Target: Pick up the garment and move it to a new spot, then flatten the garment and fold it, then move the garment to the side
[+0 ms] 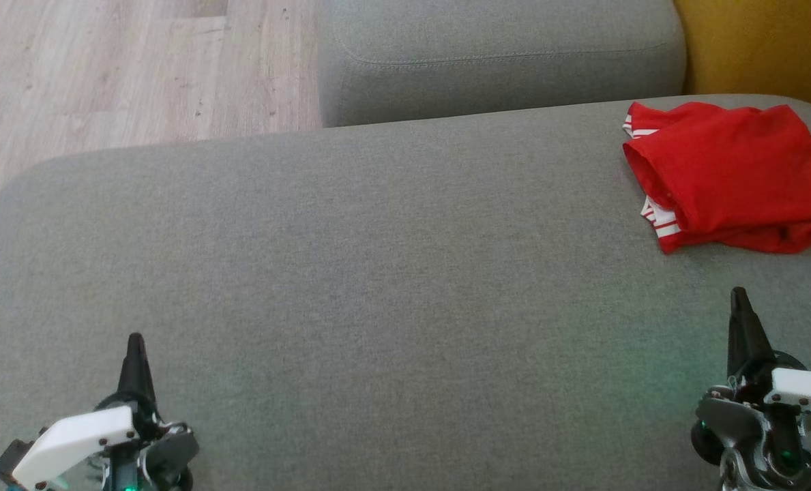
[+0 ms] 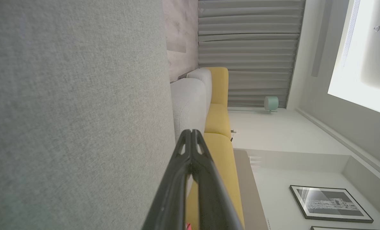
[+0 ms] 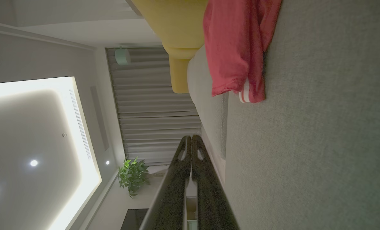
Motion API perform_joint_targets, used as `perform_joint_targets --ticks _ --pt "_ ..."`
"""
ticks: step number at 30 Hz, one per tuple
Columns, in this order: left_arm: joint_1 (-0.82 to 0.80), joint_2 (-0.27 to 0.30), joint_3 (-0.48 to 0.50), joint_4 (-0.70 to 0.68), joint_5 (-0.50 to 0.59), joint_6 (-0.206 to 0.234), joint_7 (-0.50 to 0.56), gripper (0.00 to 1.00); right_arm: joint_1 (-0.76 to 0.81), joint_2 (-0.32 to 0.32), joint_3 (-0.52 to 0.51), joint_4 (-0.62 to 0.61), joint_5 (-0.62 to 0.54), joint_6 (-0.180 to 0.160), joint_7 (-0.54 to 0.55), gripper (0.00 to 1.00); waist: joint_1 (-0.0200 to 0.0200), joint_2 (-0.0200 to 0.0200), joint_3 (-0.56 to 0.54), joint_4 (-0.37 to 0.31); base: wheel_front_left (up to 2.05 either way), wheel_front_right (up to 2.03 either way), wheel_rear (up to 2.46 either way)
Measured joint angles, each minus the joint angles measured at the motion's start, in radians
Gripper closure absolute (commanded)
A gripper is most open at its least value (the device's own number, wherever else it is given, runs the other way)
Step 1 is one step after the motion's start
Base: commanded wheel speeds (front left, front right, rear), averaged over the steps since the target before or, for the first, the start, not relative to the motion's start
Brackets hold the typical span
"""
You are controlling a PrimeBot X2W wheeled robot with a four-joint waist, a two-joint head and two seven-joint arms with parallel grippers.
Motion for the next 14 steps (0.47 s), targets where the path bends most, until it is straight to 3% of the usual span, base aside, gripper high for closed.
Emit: perform_joint_targets --ticks 14 --pt "0.0 -0.001 0.001 0.0 0.0 0.0 0.0 1.0 0.0 0.0 -0.001 0.0 0.0 0.0 0.0 1.0 0.0 0.0 0.0 0.0 0.0 0.0 0.0"
